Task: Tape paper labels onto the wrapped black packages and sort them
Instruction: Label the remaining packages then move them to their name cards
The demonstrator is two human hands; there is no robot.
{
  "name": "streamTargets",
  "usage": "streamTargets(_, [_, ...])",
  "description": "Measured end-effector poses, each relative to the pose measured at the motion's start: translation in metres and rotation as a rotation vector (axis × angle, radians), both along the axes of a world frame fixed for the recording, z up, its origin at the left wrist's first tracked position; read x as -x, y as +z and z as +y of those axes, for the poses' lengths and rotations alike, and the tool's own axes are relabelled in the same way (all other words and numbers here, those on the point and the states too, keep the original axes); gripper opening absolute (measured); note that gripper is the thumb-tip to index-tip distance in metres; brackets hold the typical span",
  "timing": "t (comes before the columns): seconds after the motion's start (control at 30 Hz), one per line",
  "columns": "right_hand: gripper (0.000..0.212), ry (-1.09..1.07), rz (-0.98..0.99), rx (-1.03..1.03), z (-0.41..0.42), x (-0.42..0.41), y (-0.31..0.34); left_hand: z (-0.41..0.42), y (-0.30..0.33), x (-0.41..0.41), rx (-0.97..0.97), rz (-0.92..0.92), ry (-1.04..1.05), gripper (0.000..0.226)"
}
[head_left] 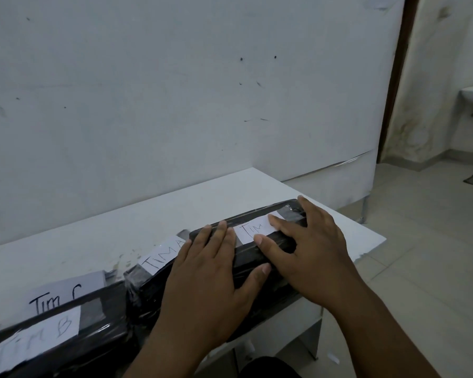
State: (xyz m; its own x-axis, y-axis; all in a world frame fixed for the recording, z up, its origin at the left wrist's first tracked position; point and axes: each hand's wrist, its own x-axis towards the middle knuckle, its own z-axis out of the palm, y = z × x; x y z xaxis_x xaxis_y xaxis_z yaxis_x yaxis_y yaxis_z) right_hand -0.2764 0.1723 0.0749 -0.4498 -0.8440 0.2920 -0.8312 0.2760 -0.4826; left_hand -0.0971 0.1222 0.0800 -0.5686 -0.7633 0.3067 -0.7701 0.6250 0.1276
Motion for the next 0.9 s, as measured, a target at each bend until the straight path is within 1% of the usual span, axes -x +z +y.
streamTargets(0.07, [0.08, -0.022, -0.037, 0.048, -0.001, 0.0, -0.002, 0.002, -0.001, 0.0, 0.008, 0.027, 0.026, 0.102])
streamTargets(0.13, [0.078, -0.042, -0.061, 0.08, -0.001, -0.001, -0.005, 0.005, -0.002, -0.001, 0.02, 0.015, 0.051, 0.104])
streamTargets(0.23, [0.078, -0.066, -0.089, 0.105, -0.001, -0.002, -0.007, 0.008, -0.004, -0.004, 0.027, 0.005, 0.085, 0.111])
streamTargets(0.33, [0.082, -0.081, -0.12, 0.111, 0.0, -0.004, -0.007, 0.009, -0.005, -0.009, 0.015, 0.038, 0.1, 0.114])
streamTargets(0.4, [0.09, -0.091, -0.126, 0.114, 0.001, -0.006, -0.005, 0.01, -0.006, -0.011, 0.006, 0.061, 0.099, 0.116])
streamTargets(0.47, [0.108, -0.107, -0.148, 0.097, 0.001, -0.006, -0.004, 0.012, -0.01, -0.012, -0.028, 0.129, 0.083, 0.115])
streamTargets(0.53, [0.12, -0.1, -0.201, 0.081, 0.003, -0.004, -0.002, 0.015, -0.016, -0.012, -0.146, 0.322, 0.062, 0.107])
streamTargets(0.57, [0.12, -0.084, -0.239, 0.107, 0.003, -0.002, -0.002, 0.018, -0.02, -0.011, -0.229, 0.474, 0.047, 0.1])
streamTargets(0.63, [0.109, -0.091, -0.373, 0.24, 0.004, 0.004, -0.004, 0.026, -0.028, -0.009, -0.373, 0.843, 0.037, 0.085])
streamTargets(0.67, [0.101, -0.131, -0.479, 0.316, 0.002, 0.011, -0.008, 0.031, -0.03, -0.007, -0.445, 0.995, 0.069, 0.077])
streamTargets(0.7, [0.095, -0.179, -0.592, 0.364, 0.001, 0.015, -0.009, 0.035, -0.032, -0.006, -0.536, 1.11, 0.118, 0.071])
streamTargets(0.73, [0.09, -0.219, -0.705, 0.364, 0.0, 0.02, -0.012, 0.037, -0.034, -0.004, -0.648, 1.193, 0.168, 0.07])
streamTargets(0.8, [0.087, -0.225, -0.87, 0.274, -0.001, 0.025, -0.016, 0.038, -0.04, -0.002, -0.854, 1.264, 0.236, 0.078])
streamTargets(0.87, [0.083, -0.165, -0.979, 0.214, 0.0, 0.026, -0.02, 0.035, -0.042, -0.002, -0.959, 1.272, 0.241, 0.093])
streamTargets(0.9, [0.079, -0.138, -1.016, 0.217, 0.0, 0.026, -0.021, 0.035, -0.041, -0.001, -0.991, 1.291, 0.226, 0.096])
